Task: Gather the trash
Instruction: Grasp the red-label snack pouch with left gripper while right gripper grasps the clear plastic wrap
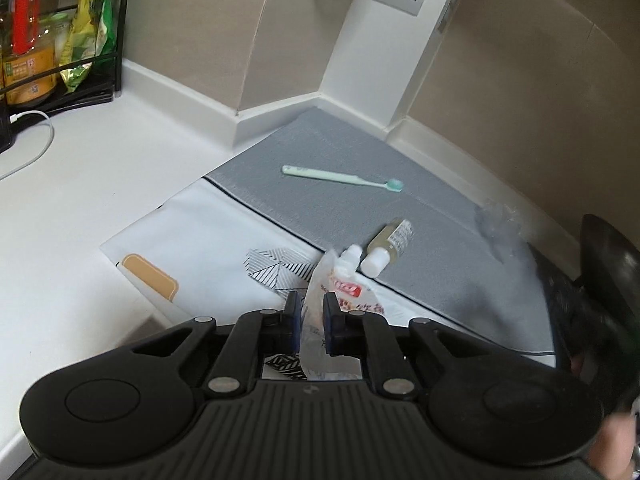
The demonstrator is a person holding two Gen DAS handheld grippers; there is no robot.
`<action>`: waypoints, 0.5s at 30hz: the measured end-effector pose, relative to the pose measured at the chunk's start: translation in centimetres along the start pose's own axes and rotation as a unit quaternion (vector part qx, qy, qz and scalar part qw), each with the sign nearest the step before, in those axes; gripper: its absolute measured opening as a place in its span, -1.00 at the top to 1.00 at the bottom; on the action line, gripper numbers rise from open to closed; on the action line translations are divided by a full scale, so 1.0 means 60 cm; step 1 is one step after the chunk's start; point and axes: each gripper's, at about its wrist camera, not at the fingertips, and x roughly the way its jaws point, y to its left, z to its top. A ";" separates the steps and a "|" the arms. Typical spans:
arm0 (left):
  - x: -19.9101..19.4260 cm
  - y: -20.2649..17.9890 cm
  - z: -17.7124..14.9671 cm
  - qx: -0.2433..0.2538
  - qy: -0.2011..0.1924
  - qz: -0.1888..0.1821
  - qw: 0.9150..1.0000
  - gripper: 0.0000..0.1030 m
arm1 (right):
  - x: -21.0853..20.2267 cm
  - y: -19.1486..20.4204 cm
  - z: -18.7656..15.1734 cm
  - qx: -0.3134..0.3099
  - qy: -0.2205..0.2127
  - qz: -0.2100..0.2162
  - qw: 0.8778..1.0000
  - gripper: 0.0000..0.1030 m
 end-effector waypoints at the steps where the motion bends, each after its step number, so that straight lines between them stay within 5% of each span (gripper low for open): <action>1: 0.006 0.001 -0.002 0.001 0.004 0.004 1.000 0.77 | 0.018 -0.004 0.004 0.008 0.010 -0.006 1.000 -0.21; 3: 0.016 0.005 -0.005 -0.005 0.010 0.006 1.000 0.77 | 0.049 -0.011 0.006 0.017 0.020 -0.014 1.000 -0.46; 12: 0.040 0.028 -0.009 -0.015 0.017 -0.014 1.000 0.78 | 0.224 -0.029 0.019 0.040 0.079 -0.070 0.994 -0.64; 14: 0.046 0.033 -0.009 -0.019 0.020 -0.019 0.999 0.78 | 0.261 -0.029 0.018 0.032 0.095 -0.083 0.991 -0.63; 15: 0.047 0.036 -0.008 -0.020 0.022 -0.022 0.999 0.79 | 0.274 -0.031 0.017 0.033 0.104 -0.083 0.991 -0.44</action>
